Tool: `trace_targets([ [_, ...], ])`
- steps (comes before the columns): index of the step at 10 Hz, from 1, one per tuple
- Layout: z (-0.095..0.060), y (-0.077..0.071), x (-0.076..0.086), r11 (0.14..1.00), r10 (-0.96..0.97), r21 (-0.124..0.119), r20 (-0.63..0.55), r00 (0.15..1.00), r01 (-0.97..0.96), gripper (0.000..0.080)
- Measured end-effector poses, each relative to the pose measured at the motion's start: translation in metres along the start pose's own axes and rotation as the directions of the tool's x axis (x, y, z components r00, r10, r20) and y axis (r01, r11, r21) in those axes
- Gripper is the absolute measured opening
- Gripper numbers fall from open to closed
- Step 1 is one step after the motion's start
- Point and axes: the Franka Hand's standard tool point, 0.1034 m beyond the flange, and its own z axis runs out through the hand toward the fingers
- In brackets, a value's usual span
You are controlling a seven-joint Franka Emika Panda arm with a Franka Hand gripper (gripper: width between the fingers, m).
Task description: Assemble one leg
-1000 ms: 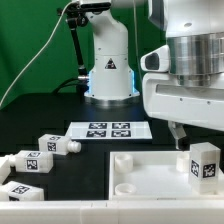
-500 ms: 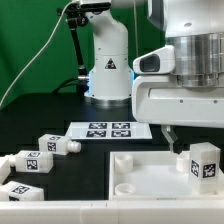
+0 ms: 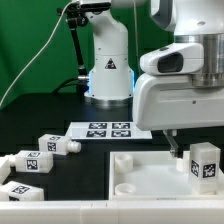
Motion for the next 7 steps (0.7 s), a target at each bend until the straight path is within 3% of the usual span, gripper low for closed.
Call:
trace_targets([
  [2,0.0001,0.0012,0.0,1.0,-0.012,-0.001,0.0,1.0,0.012,0.0391],
  [3,0.0001,0.0014,-0.0001,1.0,-0.012,-0.001,0.0,1.0,0.012,0.0391],
  [4,0.0001,0.0014,-0.0001,1.0,-0.004,0.0,0.0,1.0,0.004,0.0282],
  [7,0.0002,0.0012,-0.0001,0.999,0.051,0.001,0.0,0.999,-0.051,0.0282],
])
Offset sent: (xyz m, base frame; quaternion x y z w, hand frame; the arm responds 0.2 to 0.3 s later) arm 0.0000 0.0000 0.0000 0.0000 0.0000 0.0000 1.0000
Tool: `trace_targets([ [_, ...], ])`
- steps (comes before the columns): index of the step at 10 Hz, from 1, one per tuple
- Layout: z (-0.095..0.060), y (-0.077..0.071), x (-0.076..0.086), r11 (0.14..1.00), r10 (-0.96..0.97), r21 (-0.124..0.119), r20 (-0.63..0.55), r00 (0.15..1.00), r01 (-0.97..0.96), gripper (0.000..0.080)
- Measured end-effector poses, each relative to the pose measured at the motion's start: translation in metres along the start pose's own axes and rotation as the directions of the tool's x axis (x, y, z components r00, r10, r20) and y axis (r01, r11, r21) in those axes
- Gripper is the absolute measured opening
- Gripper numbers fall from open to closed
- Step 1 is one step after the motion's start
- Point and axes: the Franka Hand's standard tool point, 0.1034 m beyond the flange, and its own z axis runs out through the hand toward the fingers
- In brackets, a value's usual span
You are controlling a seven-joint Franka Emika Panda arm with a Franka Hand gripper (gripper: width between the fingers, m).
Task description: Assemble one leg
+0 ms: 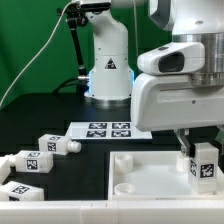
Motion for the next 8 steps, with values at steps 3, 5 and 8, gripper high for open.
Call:
trace_targets([
  [3,0.001,-0.0017,0.0012,0.935,0.354,0.003,-0.015,0.935,-0.354,0.0282],
  [5,0.0012,-0.0013,0.0006,0.804,0.595,0.015,-0.004,0.804,-0.595,0.0284],
  [8,0.0025,-0.0038,-0.0007,0.479,0.877,0.015,0.043,0.479,-0.878,0.0284],
])
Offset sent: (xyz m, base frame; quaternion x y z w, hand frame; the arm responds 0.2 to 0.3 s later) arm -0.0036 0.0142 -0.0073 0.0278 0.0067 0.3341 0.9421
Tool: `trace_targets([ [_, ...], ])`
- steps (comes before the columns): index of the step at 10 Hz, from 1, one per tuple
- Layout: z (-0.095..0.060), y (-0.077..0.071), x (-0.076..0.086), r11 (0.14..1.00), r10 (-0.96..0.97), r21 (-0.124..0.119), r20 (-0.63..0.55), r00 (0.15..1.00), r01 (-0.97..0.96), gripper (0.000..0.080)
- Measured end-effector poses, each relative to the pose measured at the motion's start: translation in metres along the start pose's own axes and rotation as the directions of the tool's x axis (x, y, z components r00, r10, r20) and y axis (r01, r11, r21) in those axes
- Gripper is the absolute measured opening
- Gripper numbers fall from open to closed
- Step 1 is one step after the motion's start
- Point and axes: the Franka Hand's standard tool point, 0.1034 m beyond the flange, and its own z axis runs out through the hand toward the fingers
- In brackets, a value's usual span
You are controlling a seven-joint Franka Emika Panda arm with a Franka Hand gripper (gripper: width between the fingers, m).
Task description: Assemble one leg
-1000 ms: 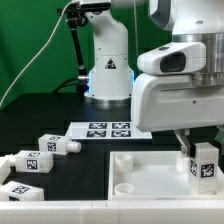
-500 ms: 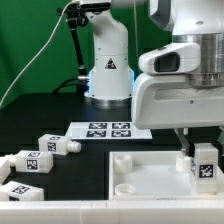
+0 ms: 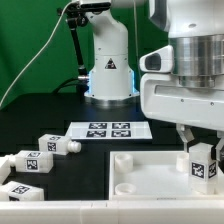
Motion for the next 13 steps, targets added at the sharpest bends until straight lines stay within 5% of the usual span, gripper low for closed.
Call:
trace_targets([
  [2,-0.0001,-0.0008,-0.001,0.956,0.293,0.001,0.006,0.956,-0.293,0.0284],
  [4,-0.0002,-0.0008,-0.0007,0.956,0.292,0.001,0.012,0.956,-0.292,0.0285],
  [5,0.0001,-0.0005,-0.0007,0.968,0.25,0.001,0.011,0.968,-0.25,0.0285],
  [6,0.0001,-0.0005,-0.0007,0.98,0.197,0.002,0.011,0.98,-0.197,0.0511],
  [7,0.0002,-0.0009,-0.0018,0.988,0.152,0.001,0.009,0.988,-0.152,0.0511],
  [8,0.0005,-0.0014,-0.0034,1.0,0.023,-0.004,0.002,1.0,-0.023,0.0624],
  [11,0.0004,-0.0003,-0.0011,0.978,-0.21,-0.005,0.001,0.978,0.21,0.0642],
  [13,0.0,0.0027,0.0049,0.887,-0.462,-0.009,-0.001,0.887,0.462,0.0649],
])
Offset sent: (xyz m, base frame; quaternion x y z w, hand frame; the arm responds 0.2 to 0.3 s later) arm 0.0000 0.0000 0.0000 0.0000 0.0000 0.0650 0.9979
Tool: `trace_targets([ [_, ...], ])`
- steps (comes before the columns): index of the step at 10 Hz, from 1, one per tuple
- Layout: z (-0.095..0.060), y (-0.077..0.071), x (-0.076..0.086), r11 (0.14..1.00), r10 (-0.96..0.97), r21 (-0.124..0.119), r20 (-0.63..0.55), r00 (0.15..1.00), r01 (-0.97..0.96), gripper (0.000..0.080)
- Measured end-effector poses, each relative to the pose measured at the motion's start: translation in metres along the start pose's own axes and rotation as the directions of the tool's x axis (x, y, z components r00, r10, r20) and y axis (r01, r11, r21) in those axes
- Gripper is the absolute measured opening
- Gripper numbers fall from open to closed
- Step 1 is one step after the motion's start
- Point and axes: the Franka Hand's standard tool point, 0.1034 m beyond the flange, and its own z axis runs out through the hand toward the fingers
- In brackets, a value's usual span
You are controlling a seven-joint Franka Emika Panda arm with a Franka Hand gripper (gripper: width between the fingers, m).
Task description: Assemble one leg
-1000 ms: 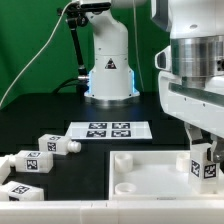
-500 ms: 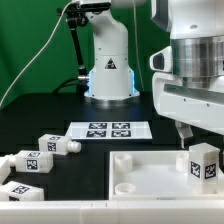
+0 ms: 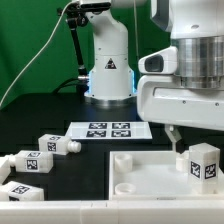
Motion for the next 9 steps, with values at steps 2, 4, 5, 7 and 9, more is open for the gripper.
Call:
trace_targets([
  [2,-0.001,0.0,0.001,0.977,-0.211,-0.011,-0.004,0.977,0.211,0.0649],
  [4,0.0,0.0,0.0,0.9,-0.436,-0.024,-0.003,0.9,0.436,0.0649],
  [5,0.0,-0.002,0.0,0.864,-0.504,-0.031,-0.009,0.864,0.503,0.0649],
  [7,0.001,-0.008,-0.004,0.786,-0.617,-0.042,-0.007,0.787,0.617,0.0649],
  [9,0.001,-0.007,-0.003,0.754,-0.656,-0.049,-0.004,0.755,0.655,0.0602],
])
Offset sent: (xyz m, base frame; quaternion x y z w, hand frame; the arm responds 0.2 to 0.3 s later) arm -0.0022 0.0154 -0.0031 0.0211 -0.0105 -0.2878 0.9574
